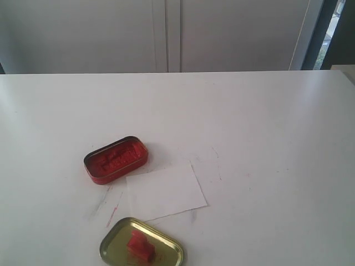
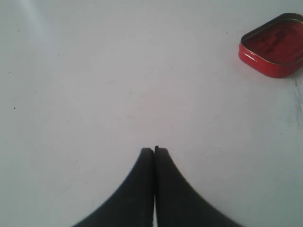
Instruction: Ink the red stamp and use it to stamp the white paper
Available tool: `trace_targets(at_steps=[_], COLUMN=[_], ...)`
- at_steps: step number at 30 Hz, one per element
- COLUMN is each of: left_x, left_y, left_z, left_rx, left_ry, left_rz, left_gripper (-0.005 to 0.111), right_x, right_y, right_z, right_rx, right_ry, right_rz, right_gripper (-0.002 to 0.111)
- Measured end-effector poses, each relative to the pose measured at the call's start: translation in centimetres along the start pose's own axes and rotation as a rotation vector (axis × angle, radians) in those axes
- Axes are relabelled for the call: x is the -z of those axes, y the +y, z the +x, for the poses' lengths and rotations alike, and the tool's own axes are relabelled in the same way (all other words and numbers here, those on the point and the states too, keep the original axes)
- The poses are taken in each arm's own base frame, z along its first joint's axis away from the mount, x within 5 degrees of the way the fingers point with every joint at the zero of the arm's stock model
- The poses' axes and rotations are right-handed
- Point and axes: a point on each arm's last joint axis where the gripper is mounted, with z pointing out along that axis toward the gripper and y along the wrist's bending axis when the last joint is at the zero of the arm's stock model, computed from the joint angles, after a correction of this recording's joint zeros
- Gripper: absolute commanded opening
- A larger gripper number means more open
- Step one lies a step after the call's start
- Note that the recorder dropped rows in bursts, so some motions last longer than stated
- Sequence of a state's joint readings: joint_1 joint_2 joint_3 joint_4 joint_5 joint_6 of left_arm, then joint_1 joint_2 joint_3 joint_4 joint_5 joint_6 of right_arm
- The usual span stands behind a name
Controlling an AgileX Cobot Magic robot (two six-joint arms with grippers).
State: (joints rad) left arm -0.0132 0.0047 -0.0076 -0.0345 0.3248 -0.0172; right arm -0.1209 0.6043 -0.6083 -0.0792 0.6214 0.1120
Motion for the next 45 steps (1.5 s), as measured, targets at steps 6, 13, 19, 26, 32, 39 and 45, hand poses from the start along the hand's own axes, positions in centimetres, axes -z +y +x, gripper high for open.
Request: trace_targets(at_steps=[6,13,19,26,32,39,45], left_x=[0.0,0.0,0.0,0.0,0.0,0.0,0.0], left_y=[0.0,0.0,0.0,0.0,0.0,0.0,0.0], left_z=[0.0,0.0,0.0,0.0,0.0,0.0,0.0], left_rx=[0.000,0.000,0.000,0.000,0.000,0.000,0.000], left_ry=[0.000,0.000,0.000,0.000,0.000,0.000,0.000], left_rz=[0.000,0.000,0.000,0.000,0.000,0.000,0.000], left_gripper=[0.000,0.000,0.000,0.000,0.000,0.000,0.000], right_x=[-0.1,-0.5,-1.7,-4.1,-6.2,-8.0,-9.1], right_y=[0.0,0.0,0.2,0.6,1.7,3.6,5.9], right_z=[0.0,-0.4,-1.6,-2.1,-2.4,-2.7,-2.9], right_rx=[0.000,-0.001,-0.005,0.001,0.007,0.070,0.143], right_ry=[0.007,0.044,0.119,0.249,0.331,0.395,0.461], right_rz=[0.001,0.003,0.005,-0.016,-0.125,-0.217,-0.298], right_gripper=[0.000,0.000,0.000,0.000,0.000,0.000,0.000])
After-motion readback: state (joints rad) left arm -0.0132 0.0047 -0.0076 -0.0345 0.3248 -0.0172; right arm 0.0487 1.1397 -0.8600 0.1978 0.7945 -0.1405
